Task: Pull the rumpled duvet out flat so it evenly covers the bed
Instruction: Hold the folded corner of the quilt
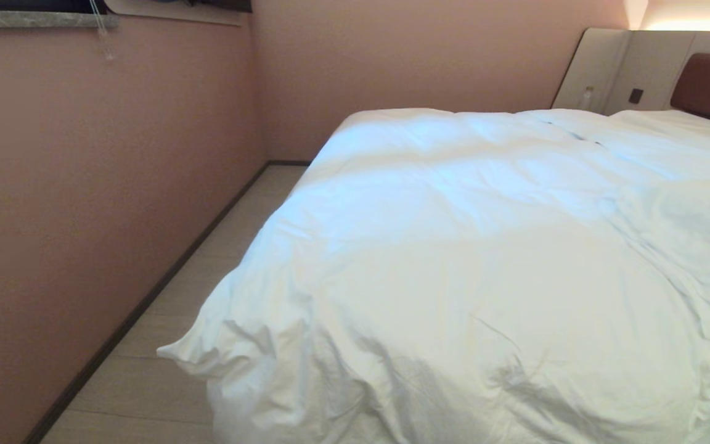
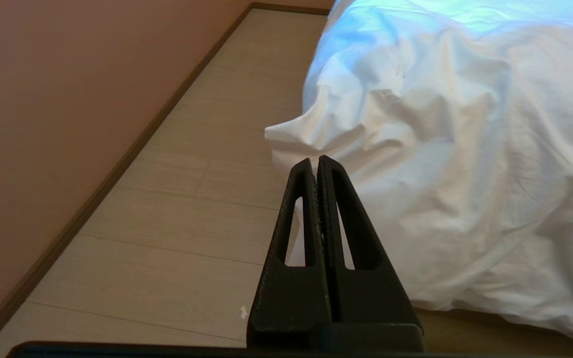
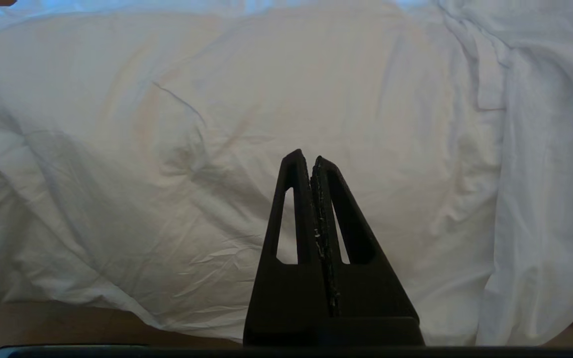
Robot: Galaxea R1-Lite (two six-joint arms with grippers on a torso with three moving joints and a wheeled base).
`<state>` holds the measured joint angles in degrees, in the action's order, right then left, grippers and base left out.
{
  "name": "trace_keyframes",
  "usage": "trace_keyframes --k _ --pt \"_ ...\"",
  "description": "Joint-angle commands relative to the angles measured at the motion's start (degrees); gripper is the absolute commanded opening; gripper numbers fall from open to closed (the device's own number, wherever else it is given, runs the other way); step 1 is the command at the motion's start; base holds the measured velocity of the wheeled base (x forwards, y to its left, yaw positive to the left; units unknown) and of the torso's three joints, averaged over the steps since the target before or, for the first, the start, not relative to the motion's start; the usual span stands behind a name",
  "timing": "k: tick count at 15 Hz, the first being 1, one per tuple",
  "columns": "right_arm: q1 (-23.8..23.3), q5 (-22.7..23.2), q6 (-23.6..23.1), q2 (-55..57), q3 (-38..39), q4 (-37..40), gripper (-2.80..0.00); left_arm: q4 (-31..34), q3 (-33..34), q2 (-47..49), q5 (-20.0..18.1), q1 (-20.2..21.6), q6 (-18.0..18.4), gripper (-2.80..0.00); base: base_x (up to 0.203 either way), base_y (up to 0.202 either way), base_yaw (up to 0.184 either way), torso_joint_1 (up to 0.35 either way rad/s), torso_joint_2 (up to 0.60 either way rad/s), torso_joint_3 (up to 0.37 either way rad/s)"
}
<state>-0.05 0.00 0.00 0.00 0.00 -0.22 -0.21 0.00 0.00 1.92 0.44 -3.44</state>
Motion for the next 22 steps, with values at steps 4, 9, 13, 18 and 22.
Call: trace_keyframes --k 4,9,13,18,22 --pt "0.0 0.0 0.0 0.0 0.0 0.1 -2.80 0.0 0.0 0.0 0.0 0.1 -0.2 -2.80 0.000 -0.174 0.001 0.002 0.00 0.002" --pt "0.0 0.0 0.0 0.0 0.0 0.0 -2.80 -0.1 0.0 0.0 0.1 0.1 -0.5 -2.80 0.000 -0.193 0.000 0.000 0.00 0.003" --pt "0.0 0.0 0.0 0.0 0.0 0.1 -2.80 -0.2 0.0 0.0 0.1 0.1 -0.8 -2.80 0.000 -0.193 0.001 0.001 0.00 0.003" --pt "0.0 0.0 0.0 0.0 0.0 0.1 -2.80 -0.2 0.0 0.0 0.1 0.1 -1.0 -2.80 0.000 -0.195 0.000 0.005 0.00 0.004" --pt "0.0 0.0 0.0 0.0 0.0 0.0 -2.80 -0.2 0.0 0.0 0.2 0.1 -1.1 -2.80 0.000 -0.197 -0.001 0.004 0.00 -0.001"
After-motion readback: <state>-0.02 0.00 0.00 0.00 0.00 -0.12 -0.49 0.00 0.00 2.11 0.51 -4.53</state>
